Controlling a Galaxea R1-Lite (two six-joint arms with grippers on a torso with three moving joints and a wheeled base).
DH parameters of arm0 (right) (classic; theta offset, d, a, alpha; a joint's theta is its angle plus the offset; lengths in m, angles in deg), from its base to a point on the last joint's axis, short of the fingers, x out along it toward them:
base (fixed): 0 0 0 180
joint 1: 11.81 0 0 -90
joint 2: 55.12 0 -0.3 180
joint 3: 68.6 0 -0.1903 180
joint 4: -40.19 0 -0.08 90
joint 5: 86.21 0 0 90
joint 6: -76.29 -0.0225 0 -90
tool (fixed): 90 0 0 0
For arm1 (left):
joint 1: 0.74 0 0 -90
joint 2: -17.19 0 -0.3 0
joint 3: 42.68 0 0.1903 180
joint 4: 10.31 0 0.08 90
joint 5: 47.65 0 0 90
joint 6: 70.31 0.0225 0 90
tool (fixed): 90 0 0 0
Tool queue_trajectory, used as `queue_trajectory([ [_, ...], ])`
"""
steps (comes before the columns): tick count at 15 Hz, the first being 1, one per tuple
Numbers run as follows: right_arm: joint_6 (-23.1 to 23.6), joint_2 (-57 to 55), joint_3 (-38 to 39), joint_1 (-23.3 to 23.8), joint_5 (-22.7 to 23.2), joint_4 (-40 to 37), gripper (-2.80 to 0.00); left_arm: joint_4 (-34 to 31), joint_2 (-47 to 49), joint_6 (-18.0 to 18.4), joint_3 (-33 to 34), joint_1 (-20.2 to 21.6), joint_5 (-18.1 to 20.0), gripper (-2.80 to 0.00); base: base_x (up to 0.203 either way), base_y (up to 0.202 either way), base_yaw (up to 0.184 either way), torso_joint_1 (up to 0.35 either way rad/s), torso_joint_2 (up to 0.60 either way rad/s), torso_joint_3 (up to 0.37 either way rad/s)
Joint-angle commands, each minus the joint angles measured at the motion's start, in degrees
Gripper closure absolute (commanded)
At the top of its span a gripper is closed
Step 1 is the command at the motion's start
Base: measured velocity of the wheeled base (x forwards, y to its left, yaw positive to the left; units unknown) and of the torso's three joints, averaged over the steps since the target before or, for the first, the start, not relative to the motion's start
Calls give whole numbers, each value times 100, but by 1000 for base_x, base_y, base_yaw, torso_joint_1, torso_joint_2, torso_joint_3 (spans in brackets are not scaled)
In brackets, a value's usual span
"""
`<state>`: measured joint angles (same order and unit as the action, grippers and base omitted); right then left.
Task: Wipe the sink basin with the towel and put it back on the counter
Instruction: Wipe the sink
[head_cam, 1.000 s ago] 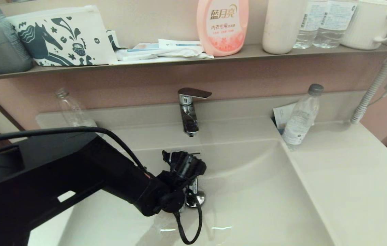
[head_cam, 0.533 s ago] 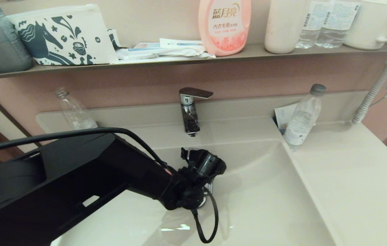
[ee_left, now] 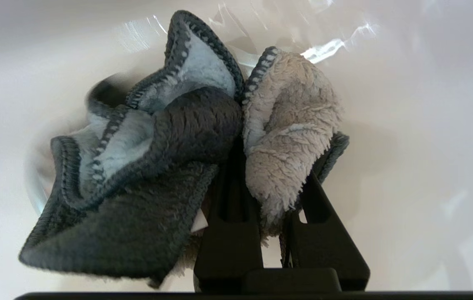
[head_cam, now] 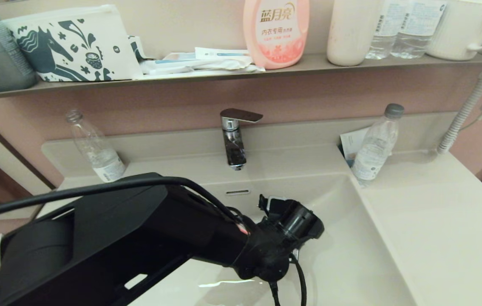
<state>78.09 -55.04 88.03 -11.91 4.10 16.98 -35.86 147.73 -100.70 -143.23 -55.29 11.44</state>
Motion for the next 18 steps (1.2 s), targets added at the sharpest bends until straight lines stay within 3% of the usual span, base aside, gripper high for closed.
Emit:
queue_trajectory([
  [1,4,-7,0,1,5,2,0,-344,-92,-165,50,-74,-20,0,0,0,0,0,0,0],
  [6,4,-7,0,1,5,2,0,-1067,-842,-371,1227,-12,308,0,0,0,0,0,0,0],
  [10,4,-7,0,1,5,2,0,-1102,-1621,-194,2544,482,376,0,0,0,0,0,0,0],
  [12,4,-7,0,1,5,2,0,-996,-1899,216,2920,1080,409,0,0,0,0,0,0,0],
  [14,4,-7,0,1,5,2,0,-624,-1980,866,3121,1771,448,0,0,0,0,0,0,0],
  [16,4,-7,0,1,5,2,0,12,-1923,1535,3210,2489,691,0,0,0,0,0,0,0],
  [18,4,-7,0,1,5,2,0,819,-1675,2047,3062,2927,865,0,0,0,0,0,0,0],
])
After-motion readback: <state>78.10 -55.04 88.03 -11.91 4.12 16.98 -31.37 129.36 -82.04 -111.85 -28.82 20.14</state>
